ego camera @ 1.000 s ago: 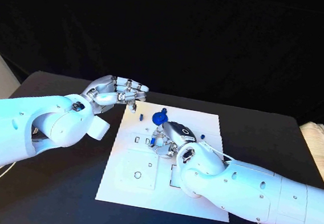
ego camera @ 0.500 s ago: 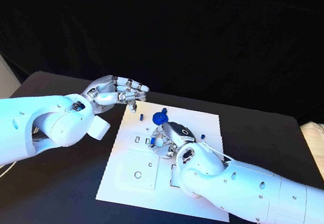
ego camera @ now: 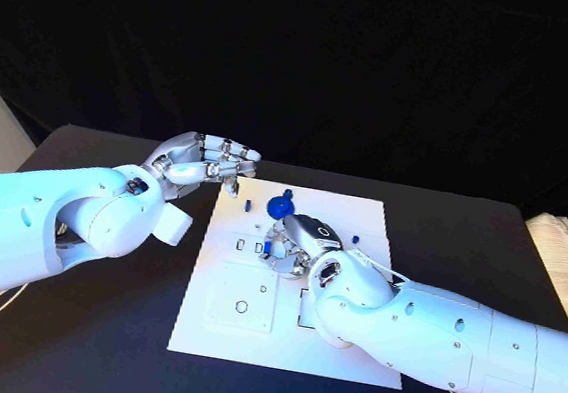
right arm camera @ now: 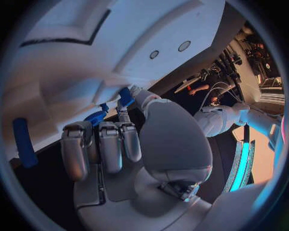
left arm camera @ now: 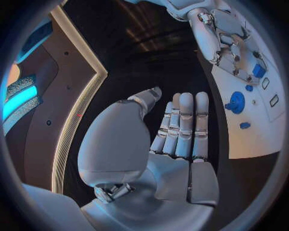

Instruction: Assemble the parts on the task board

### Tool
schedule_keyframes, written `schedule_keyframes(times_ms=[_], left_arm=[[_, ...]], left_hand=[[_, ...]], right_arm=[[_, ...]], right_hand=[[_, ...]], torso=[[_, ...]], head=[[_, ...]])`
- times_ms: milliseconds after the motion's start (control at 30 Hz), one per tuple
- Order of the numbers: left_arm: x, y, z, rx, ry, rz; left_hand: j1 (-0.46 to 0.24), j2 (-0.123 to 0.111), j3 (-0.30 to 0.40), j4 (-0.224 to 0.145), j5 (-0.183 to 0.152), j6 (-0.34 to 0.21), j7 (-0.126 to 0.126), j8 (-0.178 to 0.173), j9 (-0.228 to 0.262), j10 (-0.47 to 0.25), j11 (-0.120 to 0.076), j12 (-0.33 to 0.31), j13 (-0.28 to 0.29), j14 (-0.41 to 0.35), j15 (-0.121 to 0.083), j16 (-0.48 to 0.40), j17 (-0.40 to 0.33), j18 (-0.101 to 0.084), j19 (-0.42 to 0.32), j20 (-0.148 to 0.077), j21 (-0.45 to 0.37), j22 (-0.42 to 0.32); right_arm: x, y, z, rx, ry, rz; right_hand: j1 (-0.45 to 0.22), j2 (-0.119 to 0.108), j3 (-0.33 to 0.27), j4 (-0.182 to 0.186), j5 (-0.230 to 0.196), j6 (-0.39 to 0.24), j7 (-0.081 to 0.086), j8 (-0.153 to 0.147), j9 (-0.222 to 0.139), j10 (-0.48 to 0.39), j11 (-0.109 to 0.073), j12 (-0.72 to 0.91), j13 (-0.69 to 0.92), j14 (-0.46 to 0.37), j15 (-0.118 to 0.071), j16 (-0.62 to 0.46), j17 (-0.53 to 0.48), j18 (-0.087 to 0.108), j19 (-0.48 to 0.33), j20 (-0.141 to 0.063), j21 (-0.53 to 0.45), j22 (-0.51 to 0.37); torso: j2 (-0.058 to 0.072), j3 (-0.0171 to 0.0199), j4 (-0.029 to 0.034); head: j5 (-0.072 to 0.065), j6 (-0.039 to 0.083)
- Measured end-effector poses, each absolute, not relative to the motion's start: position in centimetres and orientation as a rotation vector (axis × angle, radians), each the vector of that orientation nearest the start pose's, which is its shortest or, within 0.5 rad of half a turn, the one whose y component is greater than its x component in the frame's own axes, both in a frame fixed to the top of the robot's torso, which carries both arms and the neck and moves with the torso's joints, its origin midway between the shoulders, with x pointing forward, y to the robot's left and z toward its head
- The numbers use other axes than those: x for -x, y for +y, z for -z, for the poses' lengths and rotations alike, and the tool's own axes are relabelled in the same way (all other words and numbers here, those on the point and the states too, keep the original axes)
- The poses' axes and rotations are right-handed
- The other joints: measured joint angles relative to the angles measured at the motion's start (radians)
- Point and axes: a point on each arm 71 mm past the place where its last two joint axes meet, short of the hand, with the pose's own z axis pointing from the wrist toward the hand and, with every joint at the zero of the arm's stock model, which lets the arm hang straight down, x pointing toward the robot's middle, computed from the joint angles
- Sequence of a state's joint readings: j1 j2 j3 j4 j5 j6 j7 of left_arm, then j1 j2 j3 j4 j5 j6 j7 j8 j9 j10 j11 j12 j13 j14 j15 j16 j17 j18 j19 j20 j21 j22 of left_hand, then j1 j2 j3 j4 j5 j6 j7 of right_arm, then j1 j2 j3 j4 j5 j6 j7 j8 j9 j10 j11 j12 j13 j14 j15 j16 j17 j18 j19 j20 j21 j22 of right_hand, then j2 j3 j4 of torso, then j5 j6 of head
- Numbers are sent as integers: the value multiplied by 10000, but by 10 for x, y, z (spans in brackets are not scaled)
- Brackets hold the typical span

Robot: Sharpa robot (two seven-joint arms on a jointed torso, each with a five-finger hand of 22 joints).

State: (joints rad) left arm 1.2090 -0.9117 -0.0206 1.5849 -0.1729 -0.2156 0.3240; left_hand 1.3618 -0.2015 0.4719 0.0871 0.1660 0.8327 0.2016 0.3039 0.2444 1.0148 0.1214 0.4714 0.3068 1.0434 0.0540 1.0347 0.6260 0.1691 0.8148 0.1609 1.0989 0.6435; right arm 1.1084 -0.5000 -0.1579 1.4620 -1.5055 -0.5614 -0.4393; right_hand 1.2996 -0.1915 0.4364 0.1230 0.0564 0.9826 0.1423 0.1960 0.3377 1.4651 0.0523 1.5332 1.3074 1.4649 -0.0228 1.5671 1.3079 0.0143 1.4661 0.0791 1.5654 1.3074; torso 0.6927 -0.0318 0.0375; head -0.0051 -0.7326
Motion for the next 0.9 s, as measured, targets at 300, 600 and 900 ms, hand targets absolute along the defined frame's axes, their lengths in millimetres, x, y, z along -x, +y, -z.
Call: schedule_keyframes(times_ms=[300,600,900], left_arm=[[-478,216,163,9220,15446,15645],[-478,216,164,9199,15480,15612],[-482,217,166,9111,15695,15329]], left_hand=[[0,0,0,0,0,0,0,0,-1,1,0,0,0,0,0,1,-1,0,0,0,0,-1],[0,0,-1,57,0,-90,16,113,19,-90,19,194,26,218,32,620,395,0,0,0,167,63],[-310,-47,-355,411,0,-151,-59,640,240,-269,-27,1219,524,1088,-18,1901,1946,0,325,-5,572,391]], right_arm=[[-446,-63,254,85,16876,-6581],[-445,-62,252,9,16717,-6778],[-438,-70,241,-164,16351,-7212]], right_hand=[[-176,-248,-174,29,0,-163,49,-128,-57,14,59,-157,-1,17,53,0,-1,0,1,73,0,-1],[385,-84,-3225,1201,-26,-854,284,-688,-243,21,308,-457,5,17,268,0,-2,0,0,286,0,7],[790,-20,-3920,1711,-26,-1018,340,-841,-285,23,310,-464,7,17,338,0,-3,0,0,286,0,7]], torso=[[4,0,0],[5,1,0],[-21,7,-4]], head=[[-1,14],[-8,33],[-25,59]])
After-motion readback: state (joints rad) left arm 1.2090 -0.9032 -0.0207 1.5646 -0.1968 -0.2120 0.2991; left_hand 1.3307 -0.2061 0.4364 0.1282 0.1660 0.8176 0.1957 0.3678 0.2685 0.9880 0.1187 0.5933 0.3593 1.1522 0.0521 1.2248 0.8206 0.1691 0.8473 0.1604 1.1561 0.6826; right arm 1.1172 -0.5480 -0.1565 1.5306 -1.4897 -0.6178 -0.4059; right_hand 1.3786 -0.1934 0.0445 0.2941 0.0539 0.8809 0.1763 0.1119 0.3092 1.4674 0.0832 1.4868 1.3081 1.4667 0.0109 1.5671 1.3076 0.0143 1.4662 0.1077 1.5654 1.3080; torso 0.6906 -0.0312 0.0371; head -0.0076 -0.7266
